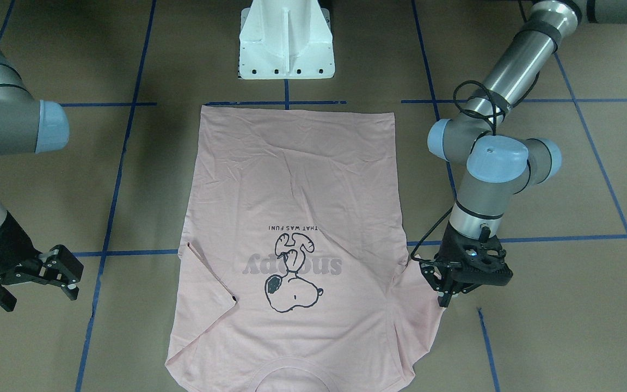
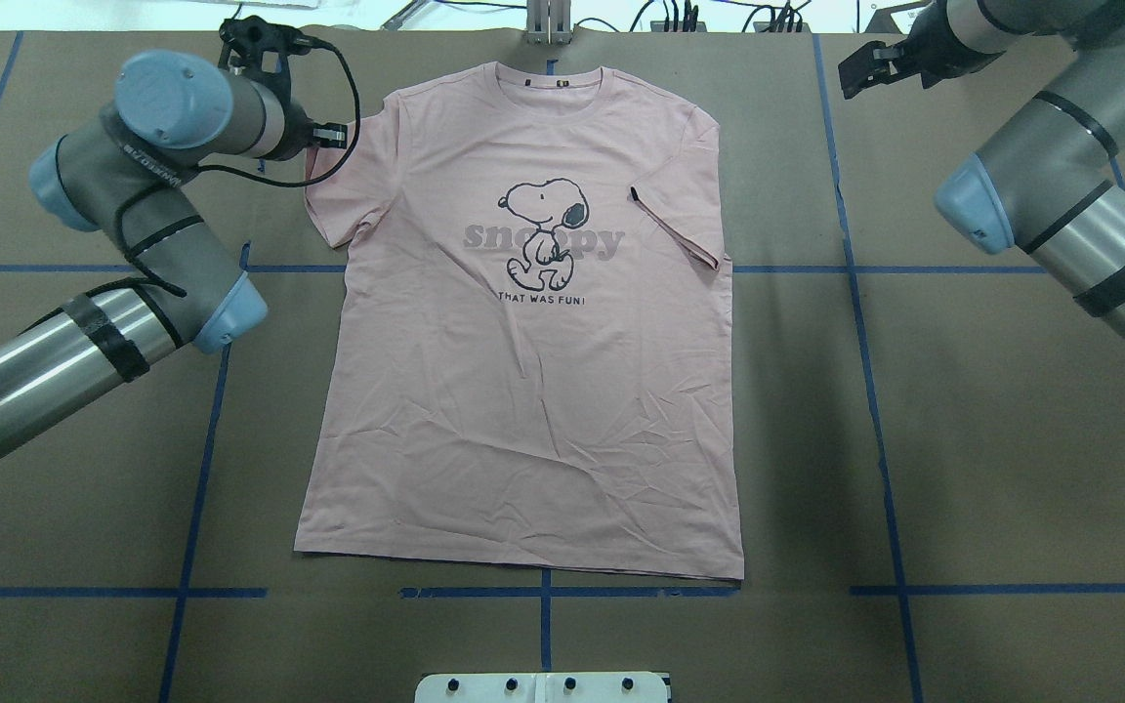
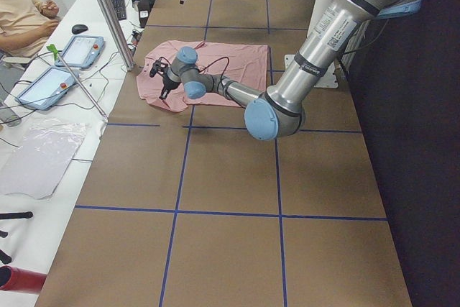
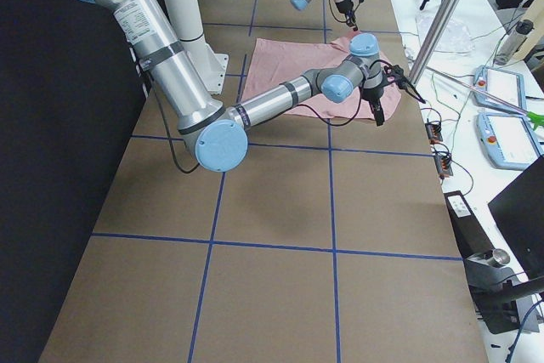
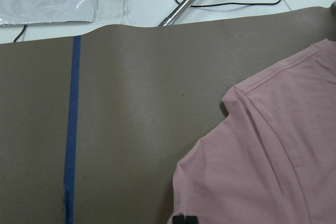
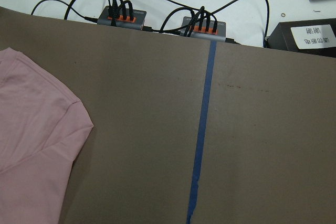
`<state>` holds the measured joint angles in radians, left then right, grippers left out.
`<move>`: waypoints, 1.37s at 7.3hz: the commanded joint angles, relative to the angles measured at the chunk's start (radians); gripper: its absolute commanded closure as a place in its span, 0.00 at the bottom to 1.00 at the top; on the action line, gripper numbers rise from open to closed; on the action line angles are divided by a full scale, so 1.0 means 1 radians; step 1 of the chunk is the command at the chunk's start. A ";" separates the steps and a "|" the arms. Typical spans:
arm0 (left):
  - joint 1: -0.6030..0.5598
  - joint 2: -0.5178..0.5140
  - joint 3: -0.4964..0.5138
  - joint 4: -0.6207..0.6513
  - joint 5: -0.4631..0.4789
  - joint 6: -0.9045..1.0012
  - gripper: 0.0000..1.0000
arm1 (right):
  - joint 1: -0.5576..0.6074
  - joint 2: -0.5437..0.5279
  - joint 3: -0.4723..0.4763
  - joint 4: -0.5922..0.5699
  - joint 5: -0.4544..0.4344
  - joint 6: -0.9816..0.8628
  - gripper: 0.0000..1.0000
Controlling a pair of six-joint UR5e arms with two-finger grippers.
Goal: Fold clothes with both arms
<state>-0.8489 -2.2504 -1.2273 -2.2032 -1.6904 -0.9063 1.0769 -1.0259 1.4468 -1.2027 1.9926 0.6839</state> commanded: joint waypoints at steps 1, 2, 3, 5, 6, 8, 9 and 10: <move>0.040 -0.111 -0.014 0.199 0.008 -0.078 1.00 | 0.000 -0.003 0.001 0.000 0.000 0.000 0.00; 0.050 -0.189 0.062 0.230 0.041 -0.091 1.00 | 0.000 -0.003 0.001 0.000 0.000 0.000 0.00; 0.073 -0.248 0.127 0.250 0.067 -0.129 1.00 | 0.000 -0.003 0.001 0.000 0.000 0.000 0.00; 0.079 -0.244 0.132 0.235 0.069 -0.113 0.01 | 0.000 -0.003 0.003 0.000 0.000 0.000 0.00; 0.079 -0.235 0.096 0.229 0.067 -0.106 0.00 | -0.002 -0.002 0.009 0.000 0.000 0.002 0.00; 0.073 -0.158 -0.091 0.263 0.002 -0.006 0.00 | -0.024 -0.014 0.085 -0.003 0.006 0.064 0.00; 0.071 -0.055 -0.239 0.260 -0.036 0.013 0.00 | -0.072 -0.029 0.155 -0.012 0.002 0.183 0.00; 0.070 0.045 -0.397 0.263 -0.066 0.018 0.00 | -0.151 -0.057 0.259 -0.018 -0.017 0.336 0.00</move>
<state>-0.7770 -2.3233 -1.4385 -1.9448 -1.7141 -0.9070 1.0055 -1.0550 1.5950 -1.2129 1.9911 0.8546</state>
